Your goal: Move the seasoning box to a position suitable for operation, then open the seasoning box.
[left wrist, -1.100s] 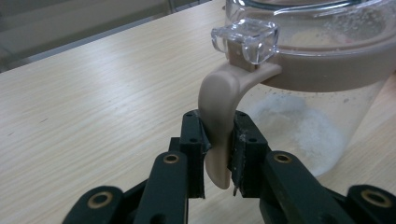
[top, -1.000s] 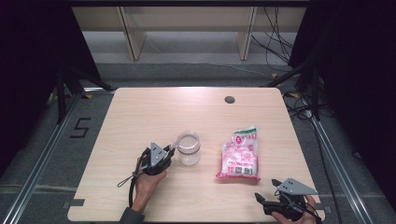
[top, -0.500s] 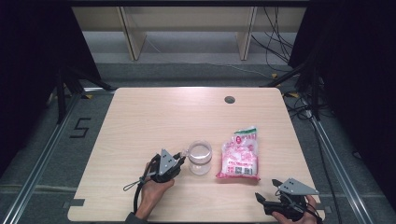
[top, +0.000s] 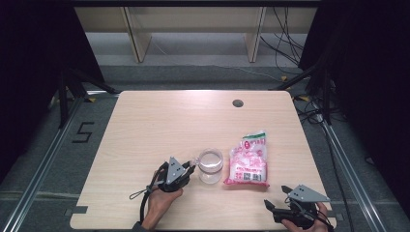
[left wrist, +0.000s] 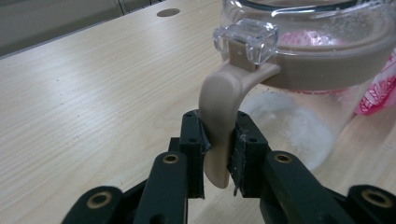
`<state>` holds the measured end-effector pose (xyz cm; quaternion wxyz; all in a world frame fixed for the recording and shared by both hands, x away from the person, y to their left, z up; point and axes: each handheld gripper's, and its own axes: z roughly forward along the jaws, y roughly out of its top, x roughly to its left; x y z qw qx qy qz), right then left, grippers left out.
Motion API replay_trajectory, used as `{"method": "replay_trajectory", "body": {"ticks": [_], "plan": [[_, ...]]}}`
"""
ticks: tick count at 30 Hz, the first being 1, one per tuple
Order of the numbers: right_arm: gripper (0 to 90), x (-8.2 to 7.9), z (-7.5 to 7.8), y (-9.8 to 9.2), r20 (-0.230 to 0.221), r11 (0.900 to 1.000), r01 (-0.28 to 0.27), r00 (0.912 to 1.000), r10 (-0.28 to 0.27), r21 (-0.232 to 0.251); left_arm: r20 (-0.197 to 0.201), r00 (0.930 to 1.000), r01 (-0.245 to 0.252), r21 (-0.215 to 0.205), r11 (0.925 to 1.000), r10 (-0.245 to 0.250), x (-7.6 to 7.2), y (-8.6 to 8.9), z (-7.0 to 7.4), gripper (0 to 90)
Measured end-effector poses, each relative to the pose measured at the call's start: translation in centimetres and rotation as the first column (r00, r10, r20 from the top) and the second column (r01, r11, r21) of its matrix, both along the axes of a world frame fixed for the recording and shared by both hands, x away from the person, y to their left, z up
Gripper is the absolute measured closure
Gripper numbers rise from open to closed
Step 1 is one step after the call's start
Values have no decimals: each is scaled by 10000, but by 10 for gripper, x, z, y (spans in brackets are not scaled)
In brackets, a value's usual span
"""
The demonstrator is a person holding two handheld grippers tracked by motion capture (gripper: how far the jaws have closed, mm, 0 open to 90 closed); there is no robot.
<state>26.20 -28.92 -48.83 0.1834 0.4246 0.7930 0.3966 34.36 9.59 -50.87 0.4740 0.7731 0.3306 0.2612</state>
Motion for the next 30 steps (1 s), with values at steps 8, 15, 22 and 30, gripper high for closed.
{"method": "replay_trajectory", "body": {"ticks": [8,15,22,30], "plan": [[200,1,-1,0,86,9999,46,10000,-45,-119,-24,9998,174,256,9995,-173,-1,7,8,619],[200,0,0,0,77,10000,45,10000,-45,14,-277,9982,523,-114,9986,-526,-12,21,26,475],[178,-1,0,1,114,9999,47,9999,-49,149,-270,9974,640,-1117,9917,-674,-18,29,49,491],[174,0,0,1,212,9999,72,9997,-75,157,233,9974,706,-1230,9899,-683,-19,26,62,835]]}}
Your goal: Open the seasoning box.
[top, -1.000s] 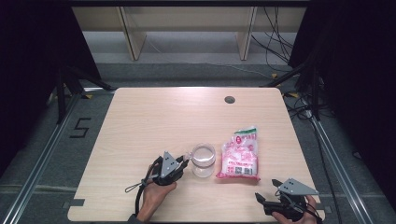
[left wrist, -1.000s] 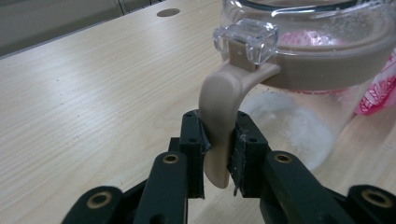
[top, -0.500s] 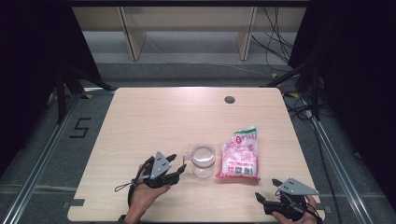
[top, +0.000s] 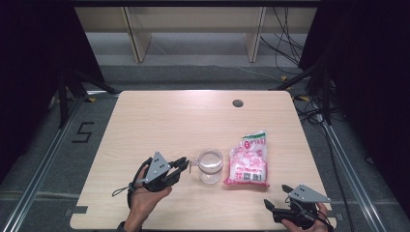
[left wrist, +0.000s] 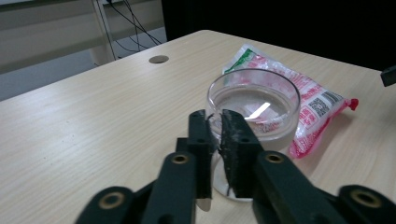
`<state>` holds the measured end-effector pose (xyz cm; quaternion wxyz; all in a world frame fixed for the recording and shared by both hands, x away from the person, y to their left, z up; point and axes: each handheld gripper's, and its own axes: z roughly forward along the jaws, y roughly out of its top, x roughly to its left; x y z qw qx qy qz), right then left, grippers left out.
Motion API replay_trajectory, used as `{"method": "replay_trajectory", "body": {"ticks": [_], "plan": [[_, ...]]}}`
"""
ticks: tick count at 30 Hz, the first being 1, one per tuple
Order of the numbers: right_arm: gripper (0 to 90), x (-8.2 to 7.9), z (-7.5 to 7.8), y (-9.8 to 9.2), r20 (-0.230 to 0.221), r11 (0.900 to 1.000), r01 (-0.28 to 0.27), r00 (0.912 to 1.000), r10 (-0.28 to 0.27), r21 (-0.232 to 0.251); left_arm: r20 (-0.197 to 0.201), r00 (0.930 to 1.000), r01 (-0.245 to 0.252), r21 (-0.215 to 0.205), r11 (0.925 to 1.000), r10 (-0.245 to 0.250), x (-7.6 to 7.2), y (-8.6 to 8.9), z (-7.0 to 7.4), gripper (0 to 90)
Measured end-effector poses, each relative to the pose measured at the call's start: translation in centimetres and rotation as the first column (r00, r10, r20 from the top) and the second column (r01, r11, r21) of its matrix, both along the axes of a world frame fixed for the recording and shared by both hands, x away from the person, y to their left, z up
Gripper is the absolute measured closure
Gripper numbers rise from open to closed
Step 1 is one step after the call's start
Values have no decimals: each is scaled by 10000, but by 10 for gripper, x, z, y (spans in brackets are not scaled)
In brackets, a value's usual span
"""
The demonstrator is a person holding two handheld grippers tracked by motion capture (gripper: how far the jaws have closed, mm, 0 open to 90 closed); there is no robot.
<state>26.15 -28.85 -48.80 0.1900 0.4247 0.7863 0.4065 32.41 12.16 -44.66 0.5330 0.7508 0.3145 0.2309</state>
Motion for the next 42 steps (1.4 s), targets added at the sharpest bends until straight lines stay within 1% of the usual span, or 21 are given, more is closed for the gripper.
{"method": "replay_trajectory", "body": {"ticks": [2,3,4,8,10,12,14,15,16,23,25,27,29,30,32,34,37,39,40,41,42], "plan": [[174,0,1,0,-30,10000,9,10000,-9,-86,137,9999,13,14,10000,-14,3,-1,2,856],[174,-3,1,2,-307,9996,280,9991,-278,61,112,9999,5,-115,9999,-4,5,-2,3,869],[174,-2,0,2,-83,9996,294,9995,-294,-8,94,10000,11,-233,9997,-8,6,-3,3,881],[174,-3,1,3,-144,9995,271,9995,-268,151,45,10000,31,-219,9998,-30,13,-8,3,892],[174,0,2,1,89,10000,8,10000,-7,-37,-77,10000,25,-392,9992,-28,16,-11,2,893],[175,-1,2,4,69,9998,124,9999,-125,137,-138,9999,16,-319,9995,-20,19,-12,1,893],[176,0,3,3,190,10000,-22,9998,22,12,-209,9998,48,-313,9995,-55,21,-14,0,892],[176,-3,4,7,-93,9995,230,9997,-229,202,-177,9998,97,-300,9995,-102,22,-15,-1,892],[176,-1,3,6,257,10000,49,9997,-51,70,-272,9996,64,-319,9995,-73,22,-16,-1,892],[184,-2,5,8,158,9996,174,9997,-178,226,-418,9989,201,-55,9998,-203,23,-19,-7,890],[187,0,5,6,333,10000,-20,9994,19,46,-399,9990,201,21,9998,-200,24,-18,-8,890],[187,1,6,7,337,9999,-131,9993,130,29,-522,9986,109,-156,9998,-117,24,-18,-8,887],[168,-1,6,11,226,9999,29,9997,-33,157,-473,9988,118,-50,9999,-120,26,-17,-8,877],[162,1,6,10,351,9996,-226,9991,221,146,-599,9982,74,-204,9998,-86,26,-17,-8,876],[157,2,9,15,626,9994,-269,9977,254,234,-574,9983,70,-191,9998,-81,25,-17,-8,876],[155,3,11,18,701,9989,-385,9969,365,282,-422,9990,106,-66,9999,-109,25,-17,-8,877],[161,7,15,28,749,9968,-765,9944,747,212,-557,9984,49,-192,9998,-59,25,-17,-9,876],[213,13,17,35,1006,9932,-1157,9884,1140,116,-424,9991,68,-91,9999,-72,25,-17,-9,876],[313,19,19,43,975,9895,-1440,9851,1420,139,-422,9991,93,-67,9999,-95,25,-17,-8,876],[313,19,19,43,975,9895,-1440,9851,1420,139,-517,9987,40,-174,9998,-49,25,-17,-9,876],[370,20,20,46,907,9903,-1382,9865,1361,172,-528,9986,49,-145,9999,-57,24,-17,-9,876]]}}
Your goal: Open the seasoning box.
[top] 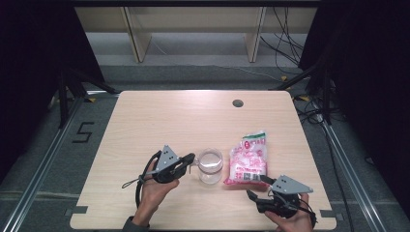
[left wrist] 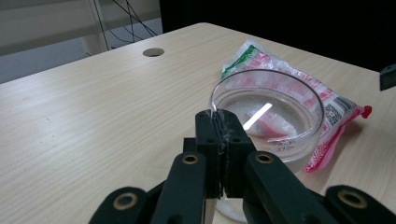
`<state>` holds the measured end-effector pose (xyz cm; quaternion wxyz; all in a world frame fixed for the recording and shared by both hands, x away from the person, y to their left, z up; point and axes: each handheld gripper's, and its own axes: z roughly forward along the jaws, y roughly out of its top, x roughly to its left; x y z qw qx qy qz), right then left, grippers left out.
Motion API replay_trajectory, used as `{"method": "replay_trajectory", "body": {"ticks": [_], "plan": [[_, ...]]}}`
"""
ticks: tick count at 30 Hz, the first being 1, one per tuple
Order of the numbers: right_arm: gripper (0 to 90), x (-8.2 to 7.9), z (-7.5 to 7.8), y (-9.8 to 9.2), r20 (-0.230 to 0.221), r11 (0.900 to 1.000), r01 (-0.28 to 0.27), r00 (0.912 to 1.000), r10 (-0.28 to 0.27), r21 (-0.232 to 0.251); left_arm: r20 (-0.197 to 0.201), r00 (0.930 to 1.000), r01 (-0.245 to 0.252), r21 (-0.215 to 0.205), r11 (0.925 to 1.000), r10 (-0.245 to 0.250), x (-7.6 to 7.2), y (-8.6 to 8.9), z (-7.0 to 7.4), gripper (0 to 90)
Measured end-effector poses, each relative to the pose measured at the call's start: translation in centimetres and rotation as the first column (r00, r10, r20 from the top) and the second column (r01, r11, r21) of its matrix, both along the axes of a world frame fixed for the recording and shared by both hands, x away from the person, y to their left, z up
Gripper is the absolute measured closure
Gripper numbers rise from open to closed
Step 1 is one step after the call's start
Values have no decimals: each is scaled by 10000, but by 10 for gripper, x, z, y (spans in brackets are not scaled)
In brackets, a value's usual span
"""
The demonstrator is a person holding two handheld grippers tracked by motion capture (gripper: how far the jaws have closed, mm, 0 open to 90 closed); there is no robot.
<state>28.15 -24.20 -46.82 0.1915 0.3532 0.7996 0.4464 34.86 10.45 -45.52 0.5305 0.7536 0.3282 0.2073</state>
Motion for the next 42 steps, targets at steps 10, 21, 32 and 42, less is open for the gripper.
{"method": "replay_trajectory", "body": {"ticks": [10,21,32,42], "plan": [[678,35,6,32,603,9938,-1103,9920,1107,-110,123,9999,30,85,10000,-31,0,1,0,877],[861,51,5,48,731,9900,-1408,9875,1398,87,140,9999,45,103,9999,-46,0,2,-1,878],[900,62,6,62,584,9889,-1465,9878,1447,269,193,9998,36,98,9999,-38,-1,2,-2,879],[900,67,14,72,747,9843,-1735,9825,1708,312,64,10000,9,-88,10000,-8,-1,2,-4,879]]}}
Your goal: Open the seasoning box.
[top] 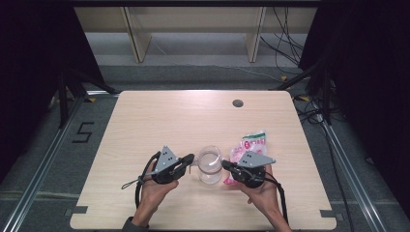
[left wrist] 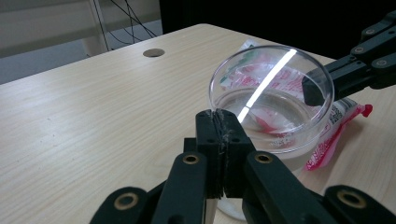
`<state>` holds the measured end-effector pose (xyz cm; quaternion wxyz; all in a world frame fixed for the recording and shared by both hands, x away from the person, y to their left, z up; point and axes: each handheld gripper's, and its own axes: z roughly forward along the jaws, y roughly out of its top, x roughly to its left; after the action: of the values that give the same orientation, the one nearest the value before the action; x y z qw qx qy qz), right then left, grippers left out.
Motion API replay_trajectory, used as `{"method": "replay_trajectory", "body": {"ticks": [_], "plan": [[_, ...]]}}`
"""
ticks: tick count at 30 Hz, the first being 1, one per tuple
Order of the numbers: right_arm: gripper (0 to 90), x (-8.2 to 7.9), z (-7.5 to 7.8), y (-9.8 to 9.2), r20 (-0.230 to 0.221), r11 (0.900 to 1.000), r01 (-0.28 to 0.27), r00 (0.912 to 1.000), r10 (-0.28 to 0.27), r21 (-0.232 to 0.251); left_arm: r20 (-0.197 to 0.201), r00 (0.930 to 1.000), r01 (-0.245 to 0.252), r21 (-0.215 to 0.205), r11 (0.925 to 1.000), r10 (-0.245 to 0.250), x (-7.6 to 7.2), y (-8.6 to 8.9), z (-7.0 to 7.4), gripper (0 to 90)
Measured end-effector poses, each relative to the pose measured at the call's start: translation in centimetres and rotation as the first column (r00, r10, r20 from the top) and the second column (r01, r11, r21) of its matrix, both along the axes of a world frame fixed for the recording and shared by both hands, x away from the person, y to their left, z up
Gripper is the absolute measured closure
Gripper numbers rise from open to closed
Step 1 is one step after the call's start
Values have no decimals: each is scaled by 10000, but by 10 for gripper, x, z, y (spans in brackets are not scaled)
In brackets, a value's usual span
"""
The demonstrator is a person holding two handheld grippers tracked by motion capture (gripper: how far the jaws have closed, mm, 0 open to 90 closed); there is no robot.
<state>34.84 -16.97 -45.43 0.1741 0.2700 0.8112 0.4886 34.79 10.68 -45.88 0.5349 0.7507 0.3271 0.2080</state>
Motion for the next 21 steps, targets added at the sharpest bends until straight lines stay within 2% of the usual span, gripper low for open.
{"method": "replay_trajectory", "body": {"ticks": [1,2,3,4,5,6,7,9,11,12,14,16,17,18,20,21], "plan": [[900,0,0,0,154,10000,82,9998,-82,15,93,10000,22,73,10000,-23,0,1,0,876],[900,-2,0,1,-7,9998,200,9998,-200,74,93,10000,13,36,10000,-13,0,1,0,870],[900,0,1,0,158,10000,14,9999,-14,6,33,10000,-41,-28,10000,42,-1,1,0,862],[900,0,1,0,284,9999,94,9996,-92,-44,129,9999,-12,75,10000,11,-1,2,0,846],[900,-1,1,2,204,10000,7,9998,-8,71,152,9999,-74,52,10000,73,-1,3,1,796],[900,-1,1,2,204,10000,7,9998,-8,71,125,9999,-57,188,9998,55,-2,5,2,796],[900,0,2,2,214,9998,-135,9997,132,126,161,9998,-103,-5,9999,103,-4,5,2,763],[900,-4,7,4,100,9999,13,9999,-14,102,171,9998,-141,75,9999,140,-7,9,3,680],[900,-4,8,6,109,9999,11,9999,-13,157,143,9999,-54,100,9999,53,-10,11,3,648],[900,-3,10,7,385,9998,-26,9993,19,187,159,9999,-6,355,9994,0,-13,12,3,610],[900,-4,16,12,364,9995,-252,9990,245,196,223,9997,40,580,9983,-53,-18,14,2,518],[900,-5,18,14,304,9995,-230,9993,224,201,29,10000,-65,684,9976,63,-23,16,0,496],[900,-7,19,16,125,9994,-153,9998,150,299,32,10000,-19,679,9977,16,-24,17,-2,474],[900,-5,20,19,601,9990,-294,9978,275,323,-41,10000,-50,741,9972,53,-28,19,-3,460],[900,-7,24,25,418,9987,-333,9986,316,398,-244,9997,86,611,9981,-71,-31,22,-6,440],[900,-5,25,27,680,9979,-533,9964,507,377,-368,9993,137,486,9987,-119,-32,24,-8,437]]}}
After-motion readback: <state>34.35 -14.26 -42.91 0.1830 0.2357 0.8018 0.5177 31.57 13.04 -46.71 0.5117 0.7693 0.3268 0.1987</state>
